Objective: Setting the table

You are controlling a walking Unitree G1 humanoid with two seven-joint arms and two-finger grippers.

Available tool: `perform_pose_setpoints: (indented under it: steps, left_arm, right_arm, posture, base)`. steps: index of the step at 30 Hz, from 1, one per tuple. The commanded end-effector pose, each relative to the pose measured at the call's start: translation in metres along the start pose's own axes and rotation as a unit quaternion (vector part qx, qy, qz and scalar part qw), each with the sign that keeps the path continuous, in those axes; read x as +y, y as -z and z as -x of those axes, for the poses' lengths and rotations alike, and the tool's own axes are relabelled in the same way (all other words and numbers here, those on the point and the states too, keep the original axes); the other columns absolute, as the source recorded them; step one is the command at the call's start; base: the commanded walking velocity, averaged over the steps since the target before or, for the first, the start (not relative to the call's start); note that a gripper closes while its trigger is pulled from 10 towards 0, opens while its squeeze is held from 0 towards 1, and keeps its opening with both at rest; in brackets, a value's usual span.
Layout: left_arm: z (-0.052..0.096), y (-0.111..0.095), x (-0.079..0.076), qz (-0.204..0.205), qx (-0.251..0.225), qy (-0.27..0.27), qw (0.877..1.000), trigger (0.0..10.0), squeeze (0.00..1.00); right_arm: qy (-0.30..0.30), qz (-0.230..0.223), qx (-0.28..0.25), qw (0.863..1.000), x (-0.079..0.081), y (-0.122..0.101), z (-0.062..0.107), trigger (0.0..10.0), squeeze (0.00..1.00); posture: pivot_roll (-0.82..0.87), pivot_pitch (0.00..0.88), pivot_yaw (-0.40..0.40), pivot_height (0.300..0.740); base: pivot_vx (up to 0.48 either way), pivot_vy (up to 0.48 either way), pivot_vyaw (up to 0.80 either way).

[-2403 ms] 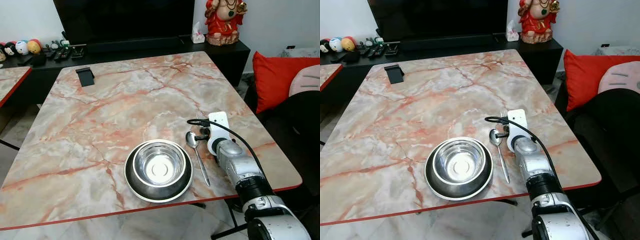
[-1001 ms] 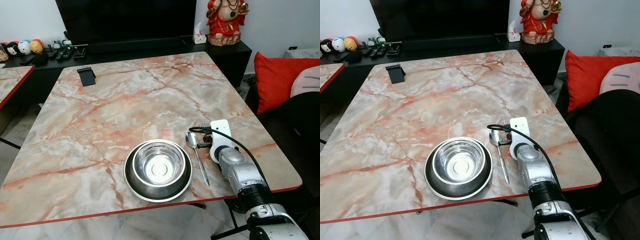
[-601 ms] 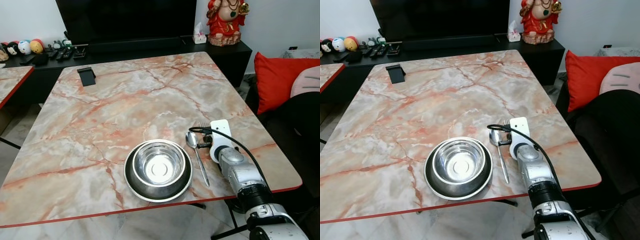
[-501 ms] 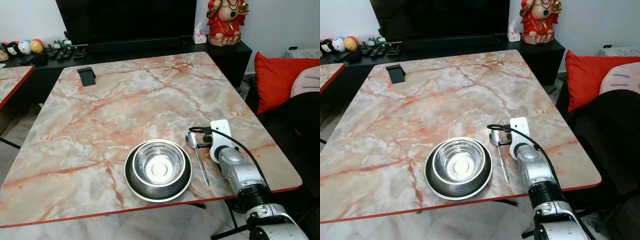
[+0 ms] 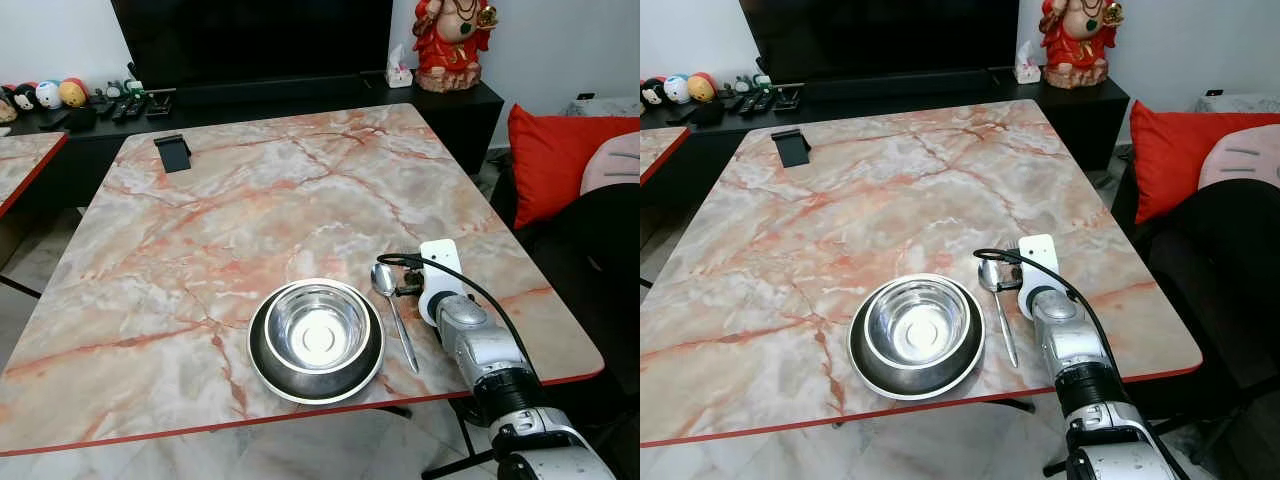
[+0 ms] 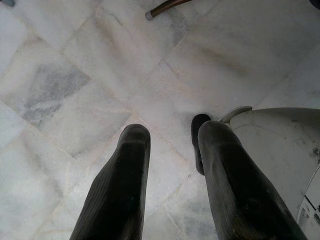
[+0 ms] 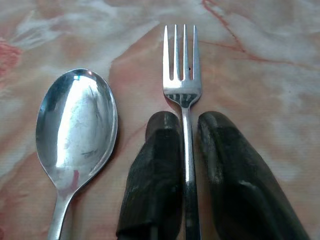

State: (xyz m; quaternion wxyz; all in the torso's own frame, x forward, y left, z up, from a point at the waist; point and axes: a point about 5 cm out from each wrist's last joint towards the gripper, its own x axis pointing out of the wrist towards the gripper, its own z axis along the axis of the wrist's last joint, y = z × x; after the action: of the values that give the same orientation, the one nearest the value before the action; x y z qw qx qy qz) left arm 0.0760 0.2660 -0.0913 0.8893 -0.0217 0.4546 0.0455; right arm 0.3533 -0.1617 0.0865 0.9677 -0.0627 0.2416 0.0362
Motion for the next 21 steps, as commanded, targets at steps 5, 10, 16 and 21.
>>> perform_pose_setpoints:
  steps: [5, 10, 16, 21]
  left_arm:
    - [0.0027, 0.0032, 0.0063, -0.002, 0.011, -0.009, 1.000, 10.0, 0.00]
    - [0.0028, 0.0033, 0.0062, -0.002, 0.011, -0.009, 1.000, 10.0, 0.00]
    - [0.0027, 0.0032, 0.0062, -0.001, 0.011, -0.009, 1.000, 10.0, 0.00]
    - [0.0027, 0.0030, 0.0061, -0.001, 0.010, -0.009, 1.000, 10.0, 0.00]
  right_arm:
    - [-0.009, 0.000, -0.003, 1.000, 0.0066, -0.0030, 0.0002, 10.0, 0.82]
    - [-0.007, 0.000, -0.004, 1.000, 0.0062, -0.0032, 0.0002, 10.0, 0.13]
    - [-0.005, 0.002, -0.009, 1.000, 0.0059, -0.0061, 0.0006, 10.0, 0.00]
    - [-0.004, -0.002, -0.019, 1.000, 0.0050, -0.0104, 0.0014, 10.0, 0.00]
  posture:
    - [-0.09, 0.000, 0.084, 0.740]
    - [-0.09, 0.000, 0.084, 0.740]
    - [-0.09, 0.000, 0.084, 0.740]
    - [-0.09, 0.000, 0.084, 0.740]
  base:
    - [0.000, 0.000, 0.00]
    - [0.000, 0.000, 0.00]
    - [0.000, 0.000, 0.00]
    - [0.000, 0.000, 0.00]
